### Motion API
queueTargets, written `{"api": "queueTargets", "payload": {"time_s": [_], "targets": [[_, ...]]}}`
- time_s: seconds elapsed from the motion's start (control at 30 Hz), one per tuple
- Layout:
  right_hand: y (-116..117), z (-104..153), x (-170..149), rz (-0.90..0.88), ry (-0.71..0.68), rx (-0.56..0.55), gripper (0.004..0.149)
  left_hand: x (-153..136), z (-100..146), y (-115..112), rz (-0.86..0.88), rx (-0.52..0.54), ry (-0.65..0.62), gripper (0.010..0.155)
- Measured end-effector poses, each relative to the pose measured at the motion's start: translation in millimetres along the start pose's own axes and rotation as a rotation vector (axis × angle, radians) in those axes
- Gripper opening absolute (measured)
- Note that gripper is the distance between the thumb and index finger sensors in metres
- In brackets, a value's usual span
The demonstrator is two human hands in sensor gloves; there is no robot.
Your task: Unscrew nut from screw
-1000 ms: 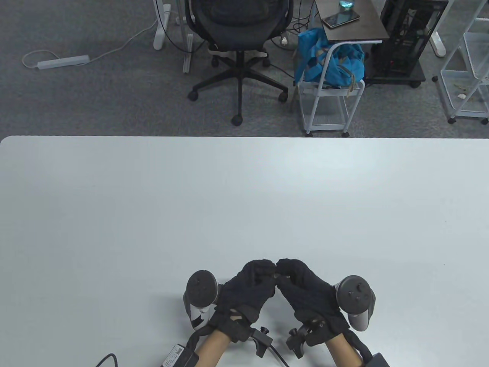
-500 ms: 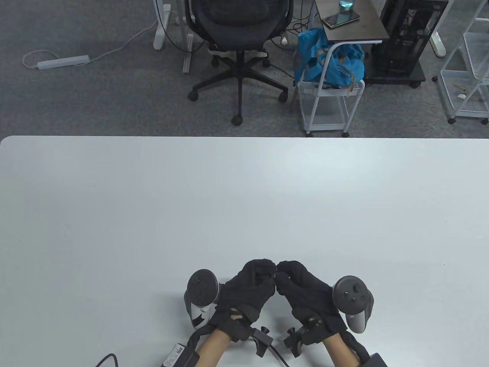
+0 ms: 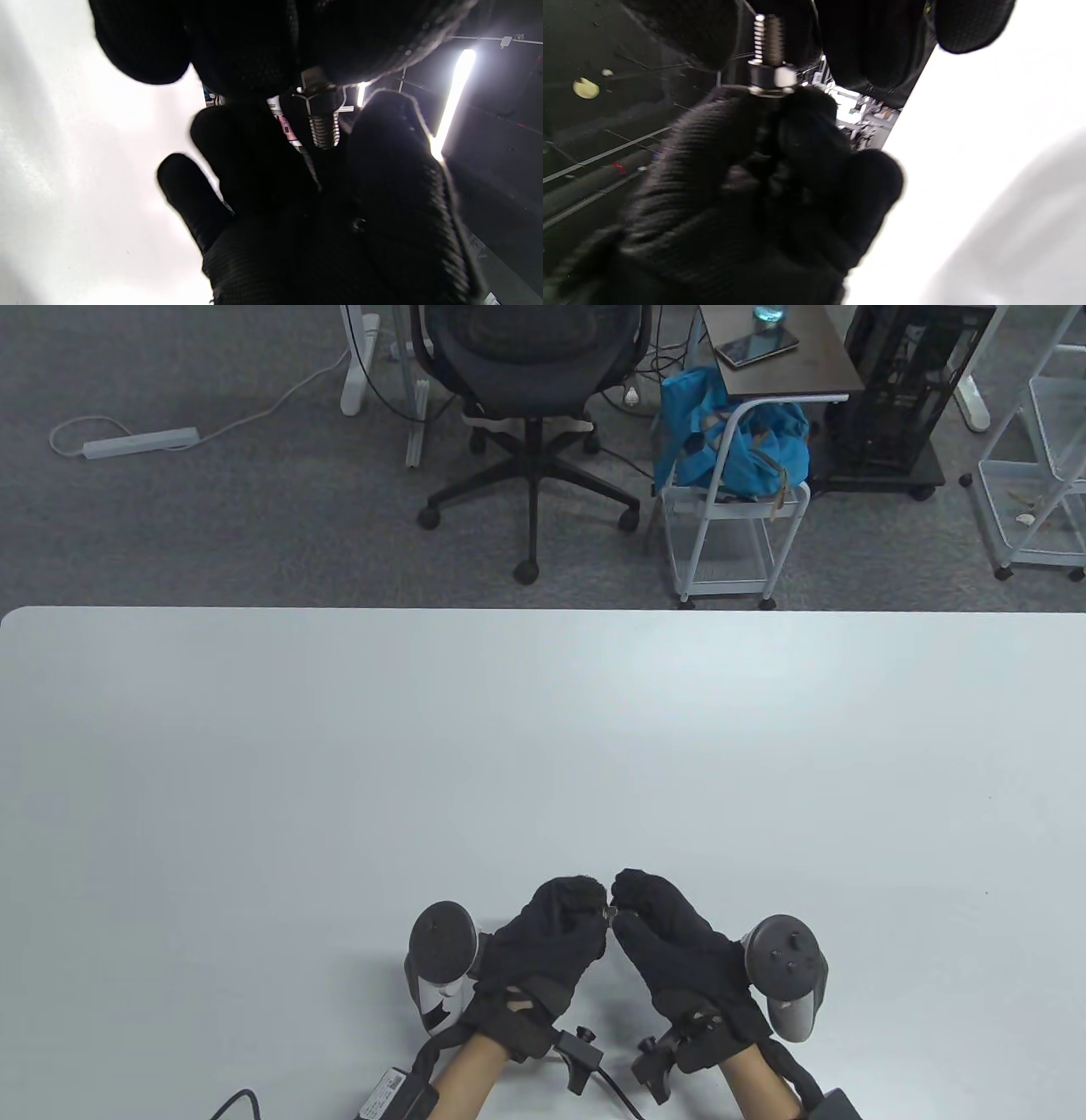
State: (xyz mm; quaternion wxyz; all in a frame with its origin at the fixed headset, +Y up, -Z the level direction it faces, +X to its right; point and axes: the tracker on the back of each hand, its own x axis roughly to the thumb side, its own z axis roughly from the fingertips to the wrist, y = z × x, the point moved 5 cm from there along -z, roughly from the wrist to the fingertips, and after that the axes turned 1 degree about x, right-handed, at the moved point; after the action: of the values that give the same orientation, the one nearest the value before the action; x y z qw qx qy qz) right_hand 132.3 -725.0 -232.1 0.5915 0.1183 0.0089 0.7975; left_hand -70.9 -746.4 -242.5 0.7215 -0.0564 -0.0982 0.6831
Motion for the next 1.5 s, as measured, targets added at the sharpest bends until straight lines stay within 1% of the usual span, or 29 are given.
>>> {"api": "queueTargets", "payload": {"time_s": [0.07,0.17,0.23,0.4,0.47,0.53,0.57,0.6,0.7,0.73,0.83,0.9,0.97,1.17,1.3,1.43,1.5], "targets": [[-1,0,-1,0.041,0.002,-0.016,0.064,0,0,-1,-0.008,-0.005,-0.004,0.049],[1,-1,0,0.042,0.001,-0.015,0.057,0,0,-1,-0.019,-0.005,-0.003,0.049],[1,-1,2,0.046,-0.012,-0.015,0.056,-1,0,-1,-0.014,-0.006,0.001,0.048],[3,-2,9,0.040,-0.063,0.025,0.054,-1,0,-1,-0.005,-0.002,0.008,0.048],[2,-1,13,0.066,-0.086,0.020,0.053,-2,1,0,-0.002,0.003,0.011,0.048],[2,-1,15,0.081,-0.097,0.037,0.053,-2,1,1,0.014,0.004,0.017,0.048],[2,-2,15,0.068,-0.095,0.042,0.053,-2,1,1,0.021,0.010,0.018,0.049],[2,-2,13,0.010,-0.086,0.059,0.052,-2,0,2,0.031,0.013,0.020,0.048],[1,-2,8,-0.067,-0.060,0.052,0.055,-2,0,2,0.026,0.009,0.018,0.048],[0,-2,4,-0.071,-0.044,0.020,0.059,-2,0,2,0.020,0.007,0.014,0.048],[-3,0,-3,-0.034,0.020,-0.010,0.065,0,0,0,-0.003,-0.001,0.004,0.048],[-2,-1,-4,-0.003,0.021,-0.004,0.062,0,0,-1,-0.008,-0.005,0.000,0.048],[0,-2,-3,0.002,0.020,0.006,0.057,0,0,-2,-0.017,-0.011,-0.004,0.048],[0,-2,8,0.037,-0.047,0.008,0.053,0,0,-2,-0.007,-0.009,0.004,0.048],[1,-1,13,0.048,-0.085,0.029,0.051,-1,0,0,0.011,0.001,0.015,0.048],[1,-2,11,0.010,-0.079,0.033,0.051,-2,0,1,0.029,0.008,0.023,0.048],[0,-1,8,-0.011,-0.072,0.013,0.056,-2,0,1,0.025,0.007,0.022,0.048]]}}
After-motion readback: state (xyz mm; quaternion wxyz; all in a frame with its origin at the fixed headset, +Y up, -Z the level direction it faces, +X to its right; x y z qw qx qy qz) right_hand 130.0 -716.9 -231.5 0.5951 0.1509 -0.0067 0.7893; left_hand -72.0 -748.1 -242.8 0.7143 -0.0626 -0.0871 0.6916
